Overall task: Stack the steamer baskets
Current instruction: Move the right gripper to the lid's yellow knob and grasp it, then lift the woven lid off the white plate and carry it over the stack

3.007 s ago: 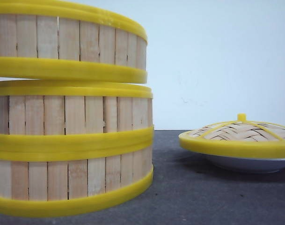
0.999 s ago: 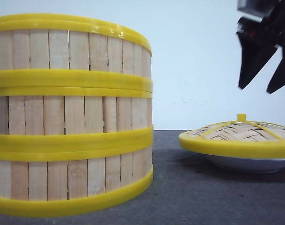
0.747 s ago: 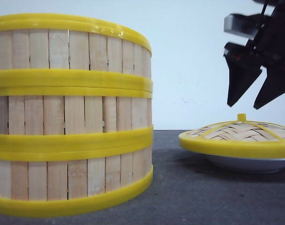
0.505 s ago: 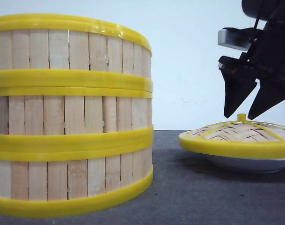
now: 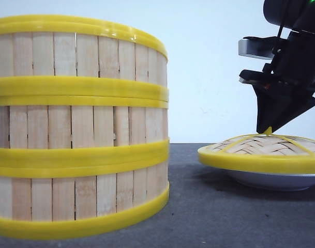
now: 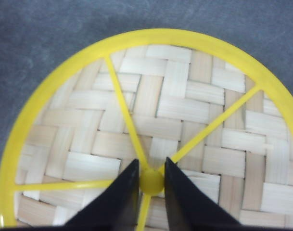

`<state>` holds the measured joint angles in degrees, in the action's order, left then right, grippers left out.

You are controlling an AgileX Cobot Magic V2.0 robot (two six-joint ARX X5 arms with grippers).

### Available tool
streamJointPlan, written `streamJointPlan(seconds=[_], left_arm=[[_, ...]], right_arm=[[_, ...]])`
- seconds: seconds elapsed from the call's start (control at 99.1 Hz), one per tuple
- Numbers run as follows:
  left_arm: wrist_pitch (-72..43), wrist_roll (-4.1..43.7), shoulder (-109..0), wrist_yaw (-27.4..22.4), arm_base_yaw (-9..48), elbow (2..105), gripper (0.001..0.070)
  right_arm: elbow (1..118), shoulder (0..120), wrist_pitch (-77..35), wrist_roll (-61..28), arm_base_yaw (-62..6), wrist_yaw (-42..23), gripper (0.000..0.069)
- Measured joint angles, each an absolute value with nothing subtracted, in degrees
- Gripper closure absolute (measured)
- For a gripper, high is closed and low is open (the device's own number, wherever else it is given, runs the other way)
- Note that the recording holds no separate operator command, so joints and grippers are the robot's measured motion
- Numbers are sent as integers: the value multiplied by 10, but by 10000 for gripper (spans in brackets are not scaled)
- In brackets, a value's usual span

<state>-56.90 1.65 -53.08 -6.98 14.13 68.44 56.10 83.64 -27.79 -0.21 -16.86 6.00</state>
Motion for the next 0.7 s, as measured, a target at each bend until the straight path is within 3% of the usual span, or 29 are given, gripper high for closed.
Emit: streamJointPlan(seconds=[0.353,0.696], left_arm=[[-555,17,-531,-70,141,684,471],[-537,8,-531,-70,141,684,473]], right_arm=[[579,818,-319,-2,-169,61,633],[760,783,-429,-3,-213,86,633]])
